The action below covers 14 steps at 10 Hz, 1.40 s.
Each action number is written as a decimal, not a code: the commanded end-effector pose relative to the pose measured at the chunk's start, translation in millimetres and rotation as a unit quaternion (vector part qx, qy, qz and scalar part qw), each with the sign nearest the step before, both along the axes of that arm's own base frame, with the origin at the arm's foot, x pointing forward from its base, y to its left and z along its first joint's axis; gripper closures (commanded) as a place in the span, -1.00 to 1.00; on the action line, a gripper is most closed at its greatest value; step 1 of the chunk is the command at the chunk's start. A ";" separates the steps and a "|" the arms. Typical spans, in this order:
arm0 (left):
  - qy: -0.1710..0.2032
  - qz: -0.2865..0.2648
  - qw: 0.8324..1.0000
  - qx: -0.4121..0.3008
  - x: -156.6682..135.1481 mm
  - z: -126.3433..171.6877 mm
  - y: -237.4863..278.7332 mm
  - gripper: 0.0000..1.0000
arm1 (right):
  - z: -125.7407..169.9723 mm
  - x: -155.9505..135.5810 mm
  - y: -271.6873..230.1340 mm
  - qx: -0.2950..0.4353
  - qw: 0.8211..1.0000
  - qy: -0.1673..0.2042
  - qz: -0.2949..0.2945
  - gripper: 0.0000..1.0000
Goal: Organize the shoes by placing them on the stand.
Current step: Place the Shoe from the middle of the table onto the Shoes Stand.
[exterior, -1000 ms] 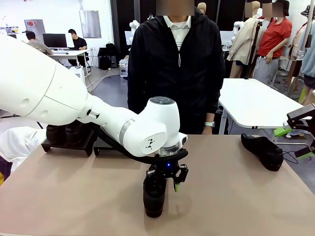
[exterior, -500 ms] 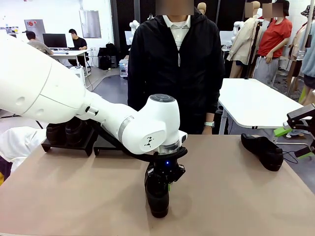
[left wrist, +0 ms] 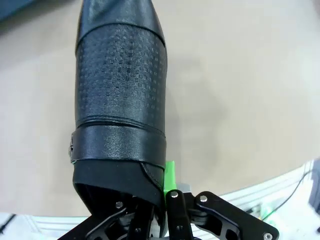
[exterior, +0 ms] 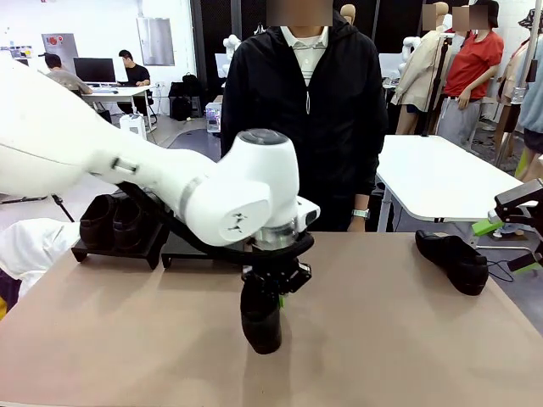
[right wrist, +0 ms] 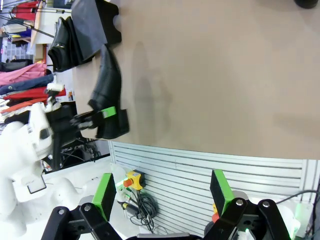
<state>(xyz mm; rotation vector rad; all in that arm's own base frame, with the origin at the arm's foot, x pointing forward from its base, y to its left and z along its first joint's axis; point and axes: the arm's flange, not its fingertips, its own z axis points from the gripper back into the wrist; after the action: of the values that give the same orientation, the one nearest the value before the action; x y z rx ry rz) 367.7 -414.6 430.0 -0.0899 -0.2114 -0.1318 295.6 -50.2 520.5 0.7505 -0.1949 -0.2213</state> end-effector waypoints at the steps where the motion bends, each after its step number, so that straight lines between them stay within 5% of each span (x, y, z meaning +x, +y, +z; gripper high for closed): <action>1: -0.048 -0.082 0.995 -0.021 -37.4 35.8 57.1 1.00 | 2.1 0.7 -1.4 0.006 1.000 -0.003 0.004 -1.00; 3: -0.178 -0.108 0.977 0.049 -47.2 54.5 109.9 1.00 | 2.1 0.7 -1.4 0.006 1.000 -0.003 0.004 -1.00; 4: -0.214 -0.134 0.963 0.090 -38.3 59.3 149.9 1.00 | 2.1 0.7 -1.4 0.006 1.000 -0.003 0.004 -1.00; 6: -0.184 -0.066 0.976 0.092 -17.0 60.0 229.5 1.00 | 2.1 0.7 -1.4 0.006 1.000 -0.003 0.004 -1.00; 7: -0.172 0.008 0.984 0.040 -7.7 59.0 260.2 1.00 | 2.1 0.7 -1.4 0.006 1.000 -0.003 0.004 -1.00; 8: -0.179 -0.095 0.974 0.104 -29.1 64.2 198.3 1.00 | 2.1 0.7 -1.4 0.006 1.000 -0.003 0.004 -1.00; 14: -0.179 -0.095 0.974 0.104 -29.1 64.2 198.3 1.00 | 2.1 0.7 -1.4 0.006 1.000 -0.003 0.004 -1.00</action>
<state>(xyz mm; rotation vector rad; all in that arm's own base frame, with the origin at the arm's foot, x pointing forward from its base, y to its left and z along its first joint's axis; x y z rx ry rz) 334.5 -220.6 486.9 0.1286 -0.5421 -0.3743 295.6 -50.3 520.5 0.7504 -0.1949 -0.2217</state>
